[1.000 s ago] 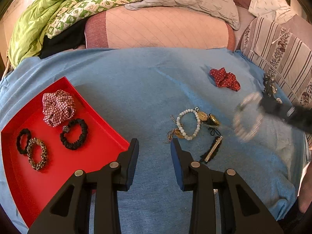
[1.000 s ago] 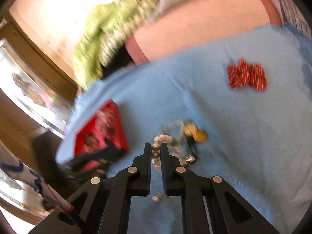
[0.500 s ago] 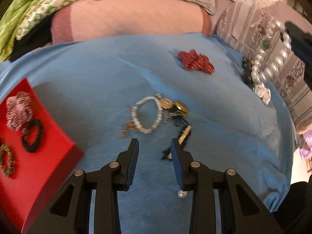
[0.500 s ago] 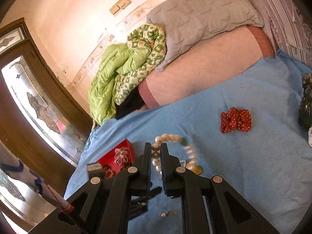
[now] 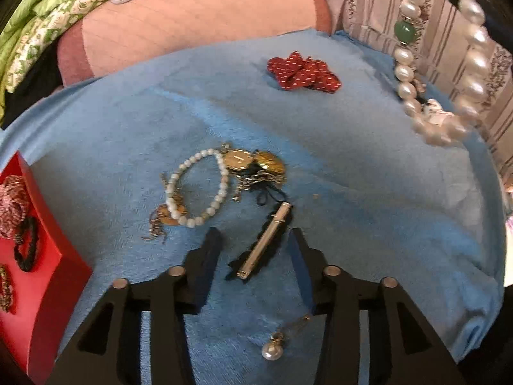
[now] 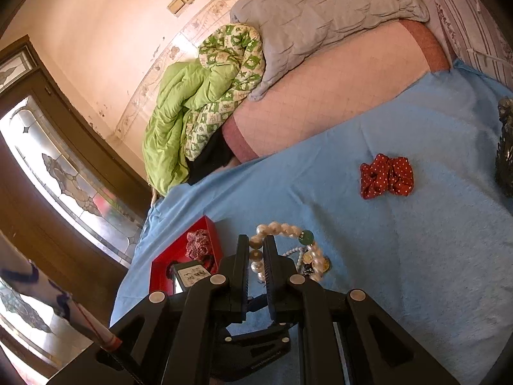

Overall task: Organize jewelry
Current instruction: 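Grasp the black hair clip with left tool while right tool grasps pearl bracelet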

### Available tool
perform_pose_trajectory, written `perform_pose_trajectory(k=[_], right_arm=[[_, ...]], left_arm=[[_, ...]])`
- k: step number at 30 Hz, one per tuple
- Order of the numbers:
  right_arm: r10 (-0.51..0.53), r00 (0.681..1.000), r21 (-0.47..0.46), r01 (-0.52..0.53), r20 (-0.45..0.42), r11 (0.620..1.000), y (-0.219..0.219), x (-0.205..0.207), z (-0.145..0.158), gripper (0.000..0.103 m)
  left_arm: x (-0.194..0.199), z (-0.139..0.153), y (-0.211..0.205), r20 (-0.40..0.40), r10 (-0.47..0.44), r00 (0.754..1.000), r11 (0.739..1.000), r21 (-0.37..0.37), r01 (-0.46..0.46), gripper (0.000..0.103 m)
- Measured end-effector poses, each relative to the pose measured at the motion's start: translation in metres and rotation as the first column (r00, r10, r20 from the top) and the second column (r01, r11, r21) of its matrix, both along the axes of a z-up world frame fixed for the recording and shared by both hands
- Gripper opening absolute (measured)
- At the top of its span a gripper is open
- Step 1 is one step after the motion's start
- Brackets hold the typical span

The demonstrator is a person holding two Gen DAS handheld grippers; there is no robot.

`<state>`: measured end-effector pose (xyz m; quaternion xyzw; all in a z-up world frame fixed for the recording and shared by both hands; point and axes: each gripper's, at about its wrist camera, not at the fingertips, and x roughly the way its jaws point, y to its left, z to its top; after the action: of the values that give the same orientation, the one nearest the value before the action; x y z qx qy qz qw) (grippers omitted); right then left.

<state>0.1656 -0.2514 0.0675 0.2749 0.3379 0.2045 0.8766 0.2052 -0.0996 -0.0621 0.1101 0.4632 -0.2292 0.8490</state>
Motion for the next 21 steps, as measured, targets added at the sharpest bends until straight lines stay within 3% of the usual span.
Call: perform_pose_trajectory(k=[2,6,13,21], right_arm=[[-0.003,1.0,0.001,0.003,-0.004,1.0,0.0,0.0,-0.001,0.01],[0.002,1.0,-0.009,-0.002,-0.008,1.0,0.004,0.0,-0.002,0.01],[0.016,1.0,-0.016,-0.016,-0.006,1.0,0.013,0.001,-0.002,0.01],[0.056,0.998,-0.032,-0.056,-0.002,0.998,0.038,0.004,-0.004,0.01]], left_arm=[[0.001,0.0,0.001,0.016,0.02,1.0,0.999,0.026,-0.02,0.015],[0.009,0.008,0.016,0.011,0.063,0.998,0.998,0.005,-0.063,0.014],[0.009,0.055,0.061,0.051,0.125,0.991,0.98,-0.165,-0.115,0.014],[0.003,0.073,0.096,0.098,0.182,0.978,0.974,-0.152,-0.166,0.014]])
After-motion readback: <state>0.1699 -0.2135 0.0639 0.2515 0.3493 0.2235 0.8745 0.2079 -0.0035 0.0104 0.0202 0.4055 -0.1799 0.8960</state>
